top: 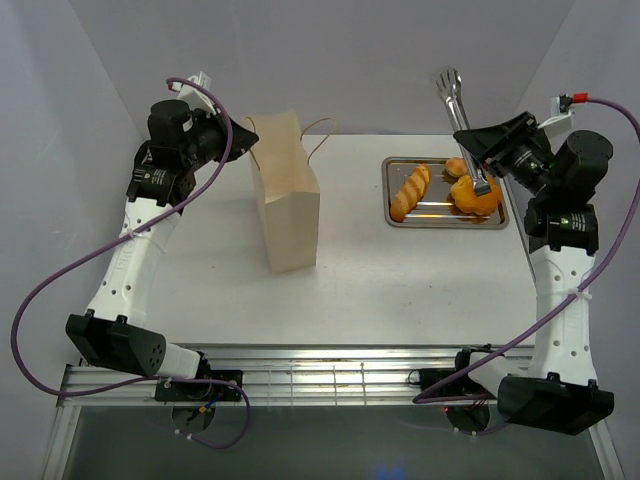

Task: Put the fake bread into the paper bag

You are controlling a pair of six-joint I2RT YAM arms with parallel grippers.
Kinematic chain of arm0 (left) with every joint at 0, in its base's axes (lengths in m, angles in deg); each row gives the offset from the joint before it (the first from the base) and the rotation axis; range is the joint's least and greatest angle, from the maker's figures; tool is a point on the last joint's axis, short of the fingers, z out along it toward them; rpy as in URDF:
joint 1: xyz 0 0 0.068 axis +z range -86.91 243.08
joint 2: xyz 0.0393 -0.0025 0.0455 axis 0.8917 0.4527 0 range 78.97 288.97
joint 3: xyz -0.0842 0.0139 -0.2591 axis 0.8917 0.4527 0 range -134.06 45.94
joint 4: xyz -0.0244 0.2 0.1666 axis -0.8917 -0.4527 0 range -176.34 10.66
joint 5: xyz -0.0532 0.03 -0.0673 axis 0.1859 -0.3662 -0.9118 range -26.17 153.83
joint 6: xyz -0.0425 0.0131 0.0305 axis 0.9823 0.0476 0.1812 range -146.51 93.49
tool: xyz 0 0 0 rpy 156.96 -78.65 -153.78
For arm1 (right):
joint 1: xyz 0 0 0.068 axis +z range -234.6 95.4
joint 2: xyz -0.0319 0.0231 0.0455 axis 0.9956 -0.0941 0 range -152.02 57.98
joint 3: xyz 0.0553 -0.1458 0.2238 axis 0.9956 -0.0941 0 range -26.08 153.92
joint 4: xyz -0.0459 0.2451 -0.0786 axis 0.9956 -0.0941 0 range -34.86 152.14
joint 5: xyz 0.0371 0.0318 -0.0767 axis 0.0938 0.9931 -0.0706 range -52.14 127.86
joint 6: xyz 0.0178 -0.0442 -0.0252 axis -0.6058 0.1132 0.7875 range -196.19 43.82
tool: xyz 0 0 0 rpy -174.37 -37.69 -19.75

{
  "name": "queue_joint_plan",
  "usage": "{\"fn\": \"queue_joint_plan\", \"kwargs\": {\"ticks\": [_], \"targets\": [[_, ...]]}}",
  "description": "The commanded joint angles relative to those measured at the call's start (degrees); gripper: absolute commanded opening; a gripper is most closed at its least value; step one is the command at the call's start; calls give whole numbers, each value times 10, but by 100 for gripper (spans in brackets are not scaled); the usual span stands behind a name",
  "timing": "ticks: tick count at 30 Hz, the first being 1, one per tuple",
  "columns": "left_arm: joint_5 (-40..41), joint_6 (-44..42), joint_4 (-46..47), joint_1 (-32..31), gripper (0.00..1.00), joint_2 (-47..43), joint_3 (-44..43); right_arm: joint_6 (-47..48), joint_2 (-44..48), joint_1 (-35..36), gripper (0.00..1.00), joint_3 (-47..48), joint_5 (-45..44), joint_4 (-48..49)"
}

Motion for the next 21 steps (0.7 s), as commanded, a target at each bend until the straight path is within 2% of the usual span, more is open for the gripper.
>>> {"fn": "queue_joint_plan", "kwargs": {"ticks": [1,8,12,17,21], "targets": [[8,-15,-9,-1,0,-35,3,33,9,-44,38,-56,11,-22],[-8,-16,-8,-1,0,-39,10,80,1,-58,41,-157,-45,-37],[-16,-15,-2,-1,0,-42,23,82,-17,-58,42,-235,-38,-11],[-21,-18,2,-1,0,-42,30,82,-46,-58,48,-284,-23,12],[-23,-19,4,-1,0,-44,37,98,-64,-58,53,-304,-44,16]]}}
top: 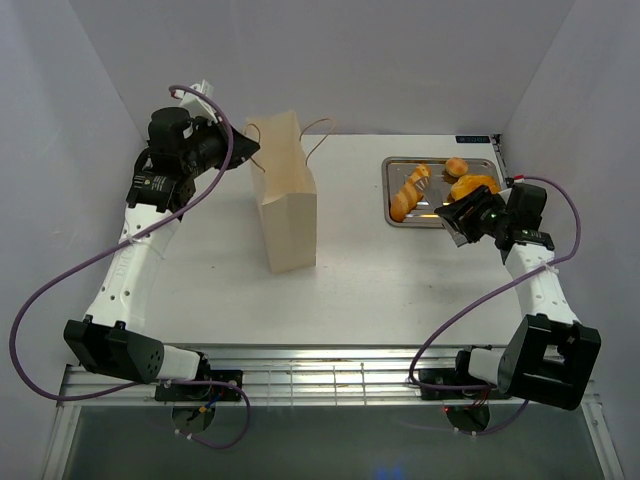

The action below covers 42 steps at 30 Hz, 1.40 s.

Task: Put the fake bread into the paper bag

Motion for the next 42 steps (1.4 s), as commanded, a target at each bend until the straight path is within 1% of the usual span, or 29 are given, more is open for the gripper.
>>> {"fn": "queue_joint_plan", "kwargs": {"ticks": [1,9,14,19,25,32,36,42], "targets": [[-15,-8,12,-1,0,-24,9,24,-5,-2,54,-2,-8,47],[-22,-7,16,-1,0,-23,14,25,-61,-4,59,4,-3,72],[-21,-7,16,-1,0,-22,16,33,-102,-6,59,6,0,82],[-21,-6,17,-2,0,-17,18,29,-133,-6,60,-1,13,117],[-20,-7,17,-1,0,-12,14,3,-171,-7,60,-6,49,179],[-19,-4,20,-1,0,-7,14,-21,-201,-8,60,-9,71,224],[-19,-3,21,-1,0,-6,12,-39,-222,-8,60,1,89,245],[-15,-4,20,-1,0,-7,12,-57,-249,-8,60,13,94,259]]}}
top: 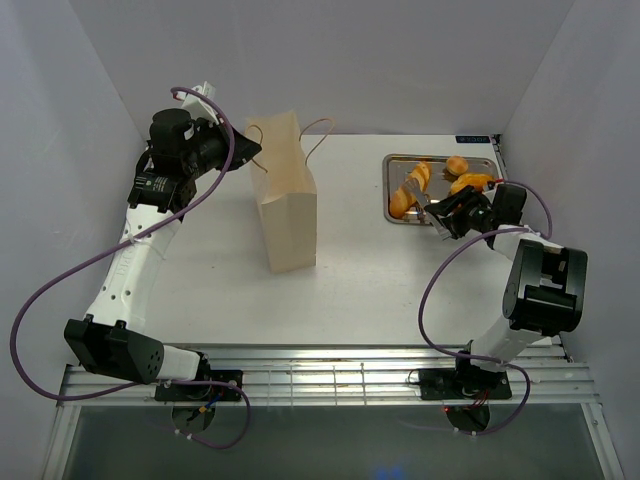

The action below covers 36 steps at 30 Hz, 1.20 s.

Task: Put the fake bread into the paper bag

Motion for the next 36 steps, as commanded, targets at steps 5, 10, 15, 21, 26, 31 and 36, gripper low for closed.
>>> {"fn": "queue_joint_plan", "kwargs": {"ticks": [5,10,15,21,26,31,36], "targets": [[-3,-3,7,-2,0,-5,-5,-5,-11,-4,51,25,4,28],[-4,-2,7,-1,0,-5,-5,12,-5,-5,31,31,-5,10],[-4,1,7,-2,0,-4,-6,12,-6,-7,15,35,2,10],[-4,0,6,-2,0,-5,-7,9,5,-14,8,39,7,12],[-6,2,6,-1,0,-5,-7,2,23,-18,8,32,17,20],[-7,4,6,-1,0,-7,-5,9,47,-24,8,5,16,7],[-9,7,7,-1,0,-10,-1,10,58,-30,8,-35,23,14]]}}
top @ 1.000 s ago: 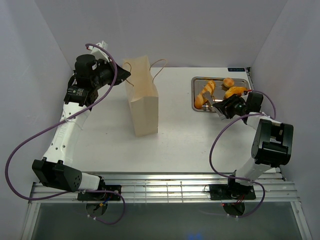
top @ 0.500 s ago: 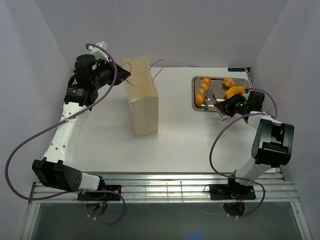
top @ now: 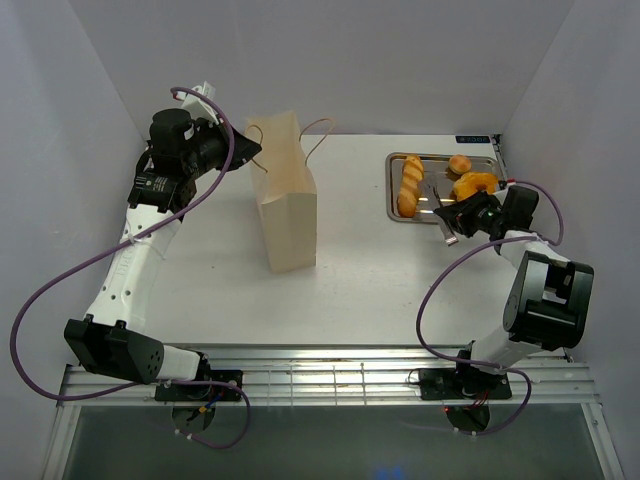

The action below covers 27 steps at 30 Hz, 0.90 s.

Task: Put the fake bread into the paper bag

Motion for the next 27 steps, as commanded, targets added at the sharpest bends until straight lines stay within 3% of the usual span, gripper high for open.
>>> {"fn": "queue_joint_plan", "kwargs": {"ticks": [1,9,13,17,27], "targets": [[-8,4,7,-1,0,-12,-2,7,16,-7,8,-27,15,16],[-8,3,7,-1,0,-18,2,6,15,-11,20,-29,34,27],[-8,3,7,-1,0,-21,4,7,18,-11,35,-22,40,17],[-8,3,7,-1,0,-21,4,14,28,-11,43,-25,46,3],[-10,3,7,-1,0,-24,8,32,40,-19,54,-24,43,-22]]}}
